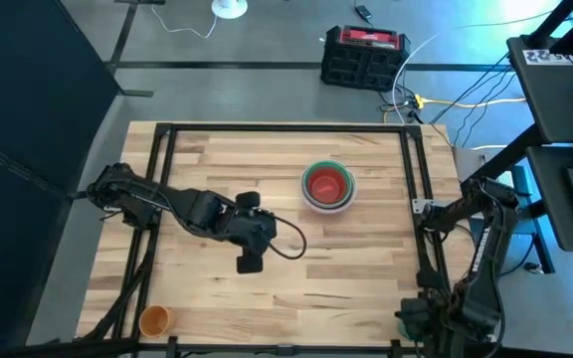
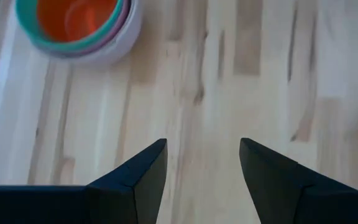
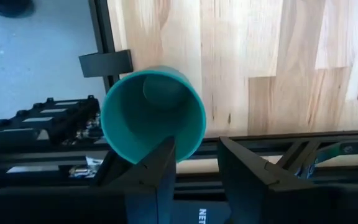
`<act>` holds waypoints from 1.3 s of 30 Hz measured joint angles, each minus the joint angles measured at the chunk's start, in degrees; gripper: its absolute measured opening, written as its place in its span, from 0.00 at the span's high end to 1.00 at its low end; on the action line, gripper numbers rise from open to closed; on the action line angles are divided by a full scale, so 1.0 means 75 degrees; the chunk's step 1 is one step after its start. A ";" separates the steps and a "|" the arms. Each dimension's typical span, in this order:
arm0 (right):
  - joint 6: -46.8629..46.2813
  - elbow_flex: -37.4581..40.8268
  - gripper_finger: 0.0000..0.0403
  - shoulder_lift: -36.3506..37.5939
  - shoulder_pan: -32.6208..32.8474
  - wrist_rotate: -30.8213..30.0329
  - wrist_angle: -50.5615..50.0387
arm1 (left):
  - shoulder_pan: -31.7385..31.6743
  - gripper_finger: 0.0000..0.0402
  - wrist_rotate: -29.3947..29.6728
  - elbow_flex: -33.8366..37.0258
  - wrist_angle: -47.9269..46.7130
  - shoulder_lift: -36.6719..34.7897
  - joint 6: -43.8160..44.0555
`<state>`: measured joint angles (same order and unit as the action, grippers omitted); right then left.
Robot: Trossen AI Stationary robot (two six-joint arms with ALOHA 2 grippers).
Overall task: Nest bowls inside each other
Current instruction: Put the teal cup next to the stack in the center of the table
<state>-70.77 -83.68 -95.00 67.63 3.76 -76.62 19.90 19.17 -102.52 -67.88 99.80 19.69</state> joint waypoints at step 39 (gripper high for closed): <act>0.0307 0.1242 0.75 -0.0174 -0.0146 0.0394 0.0935 | 0.0657 0.54 0.1032 0.0000 -0.0198 0.0021 0.0890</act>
<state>-68.47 -74.37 -96.31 66.53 6.72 -69.61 24.82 26.92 -102.52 -69.36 99.96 26.37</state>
